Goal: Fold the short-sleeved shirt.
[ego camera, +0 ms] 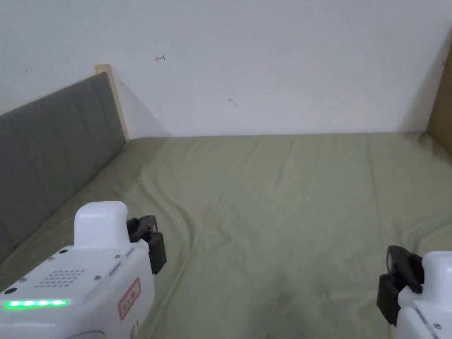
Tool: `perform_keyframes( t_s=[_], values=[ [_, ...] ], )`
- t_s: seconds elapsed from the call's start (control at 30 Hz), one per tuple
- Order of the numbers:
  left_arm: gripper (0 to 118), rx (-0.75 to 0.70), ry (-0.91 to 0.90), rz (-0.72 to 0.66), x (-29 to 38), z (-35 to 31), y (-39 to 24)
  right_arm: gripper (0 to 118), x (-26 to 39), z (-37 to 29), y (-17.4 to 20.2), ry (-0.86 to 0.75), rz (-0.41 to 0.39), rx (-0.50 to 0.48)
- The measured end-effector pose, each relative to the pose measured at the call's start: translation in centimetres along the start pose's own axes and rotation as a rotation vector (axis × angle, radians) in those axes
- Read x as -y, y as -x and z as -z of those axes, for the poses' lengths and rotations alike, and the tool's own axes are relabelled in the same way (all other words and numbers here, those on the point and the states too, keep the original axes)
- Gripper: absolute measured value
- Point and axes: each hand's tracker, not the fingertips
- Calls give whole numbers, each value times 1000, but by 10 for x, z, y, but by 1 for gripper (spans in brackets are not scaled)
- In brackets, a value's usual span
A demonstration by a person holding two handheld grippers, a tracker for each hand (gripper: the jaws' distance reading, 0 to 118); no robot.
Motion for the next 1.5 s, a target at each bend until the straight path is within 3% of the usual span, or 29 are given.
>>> perform_keyframes(
  t_s=[0.17,0.23,0.3,0.37,0.43,0.47,0.53,0.7,0.83,0.9,1.5],
  values=[
    [0,17,-59,59,4,-18,-53,0,-18,-13,-10,-51,-18,14],
    [0,41,-99,21,5,-27,-65,0,-24,-19,-14,-62,-14,19],
    [10,70,-119,14,5,-35,-71,8,-28,-24,-19,-65,-7,22],
    [52,67,-100,27,2,-38,-76,42,-31,-30,-24,-71,9,16],
    [103,77,-77,41,0,-39,-78,88,-34,-32,-29,-53,20,15],
    [109,83,-68,43,0,-40,-78,100,-33,-34,-30,-51,27,18],
    [109,89,-89,7,1,-49,-77,118,-32,-37,-33,-61,39,23],
    [109,10,-23,-9,-4,-53,-77,118,-35,-45,-37,-77,31,33],
    [109,-102,-21,167,-1,-57,-94,118,-36,-49,-40,-82,47,33],
    [109,-16,-69,196,5,-62,-95,118,-37,-51,-41,-85,55,26],
    [109,-43,-45,90,-7,-68,-91,118,-37,-55,-38,-80,52,33]
  ],
)
